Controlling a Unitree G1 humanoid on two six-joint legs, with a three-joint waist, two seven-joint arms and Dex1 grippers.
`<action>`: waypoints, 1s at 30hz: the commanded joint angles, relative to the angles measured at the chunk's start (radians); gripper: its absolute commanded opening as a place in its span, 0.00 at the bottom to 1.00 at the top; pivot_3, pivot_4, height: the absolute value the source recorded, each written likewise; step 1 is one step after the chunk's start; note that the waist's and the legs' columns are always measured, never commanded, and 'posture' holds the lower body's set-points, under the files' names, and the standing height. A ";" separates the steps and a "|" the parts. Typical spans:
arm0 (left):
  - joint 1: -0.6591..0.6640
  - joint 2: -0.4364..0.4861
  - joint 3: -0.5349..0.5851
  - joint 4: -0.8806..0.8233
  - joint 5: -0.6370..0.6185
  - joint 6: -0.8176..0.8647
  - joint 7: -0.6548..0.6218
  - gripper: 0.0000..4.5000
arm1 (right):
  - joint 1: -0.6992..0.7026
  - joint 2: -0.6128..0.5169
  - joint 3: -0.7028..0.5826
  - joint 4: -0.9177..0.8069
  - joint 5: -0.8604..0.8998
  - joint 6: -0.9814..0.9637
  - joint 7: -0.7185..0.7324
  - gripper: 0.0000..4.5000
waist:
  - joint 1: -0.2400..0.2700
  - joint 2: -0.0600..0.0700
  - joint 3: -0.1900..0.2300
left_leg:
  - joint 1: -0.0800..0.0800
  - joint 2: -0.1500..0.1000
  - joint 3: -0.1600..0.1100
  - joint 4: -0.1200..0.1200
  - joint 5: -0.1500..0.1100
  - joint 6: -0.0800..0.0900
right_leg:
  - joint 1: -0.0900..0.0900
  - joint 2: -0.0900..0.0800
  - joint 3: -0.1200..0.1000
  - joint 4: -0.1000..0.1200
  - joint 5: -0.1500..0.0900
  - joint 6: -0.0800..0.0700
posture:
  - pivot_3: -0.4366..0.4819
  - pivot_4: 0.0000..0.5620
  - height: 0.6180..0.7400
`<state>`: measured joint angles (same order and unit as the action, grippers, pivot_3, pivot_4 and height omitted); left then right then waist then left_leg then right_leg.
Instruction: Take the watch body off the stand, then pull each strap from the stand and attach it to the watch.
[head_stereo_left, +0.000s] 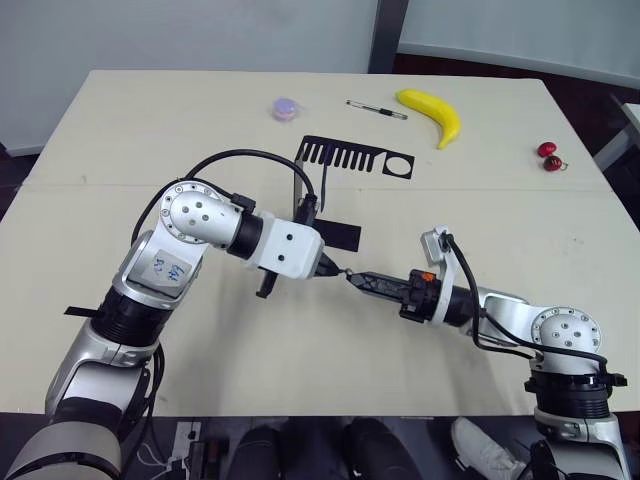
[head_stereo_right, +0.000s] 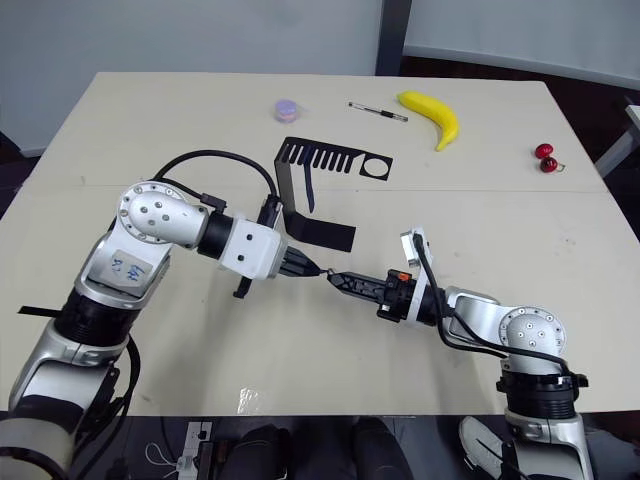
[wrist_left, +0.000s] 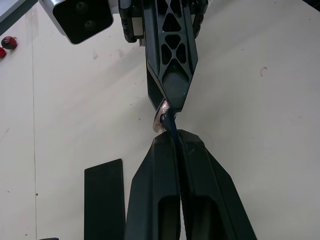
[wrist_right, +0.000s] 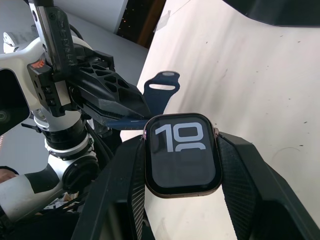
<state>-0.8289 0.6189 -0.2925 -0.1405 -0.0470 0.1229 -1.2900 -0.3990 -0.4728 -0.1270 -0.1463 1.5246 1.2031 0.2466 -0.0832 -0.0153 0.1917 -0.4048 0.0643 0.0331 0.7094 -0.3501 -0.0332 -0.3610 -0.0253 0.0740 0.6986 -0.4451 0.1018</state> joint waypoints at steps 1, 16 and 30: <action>-0.031 -0.032 -0.018 -0.044 0.008 -0.014 0.035 0.00 | -0.022 0.018 0.027 -0.048 0.053 0.014 0.008 0.35 | 0.000 0.000 0.000 | 0.000 0.000 0.000 0.000 0.000 0.000 | 0.000 0.000 0.000 0.000 0.000 0.000 | 0.48 0.27 1.00; -0.031 -0.050 -0.035 -0.077 0.032 0.004 0.027 0.00 | -0.008 0.024 0.036 -0.051 0.069 0.017 -0.010 0.35 | 0.001 0.000 0.000 | 0.000 0.000 0.000 0.000 0.000 0.000 | 0.000 0.000 0.000 0.000 0.000 0.000 | 0.48 0.27 1.00; -0.044 -0.059 -0.052 -0.055 0.073 -0.016 0.040 0.00 | 0.000 0.036 0.035 -0.052 0.078 0.009 -0.032 0.35 | 0.001 0.000 0.000 | 0.000 0.000 0.000 0.000 0.000 0.000 | 0.000 0.000 0.000 0.000 0.000 0.000 | 0.48 0.27 1.00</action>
<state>-0.8464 0.5987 -0.3179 -0.1515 0.0413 0.1290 -1.2743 -0.3856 -0.4645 -0.1259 -0.1460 1.5393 1.2020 0.2022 -0.0826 -0.0153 0.1917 -0.4049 0.0641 0.0331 0.7095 -0.3501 -0.0332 -0.3609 -0.0254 0.0741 0.6986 -0.4451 0.1018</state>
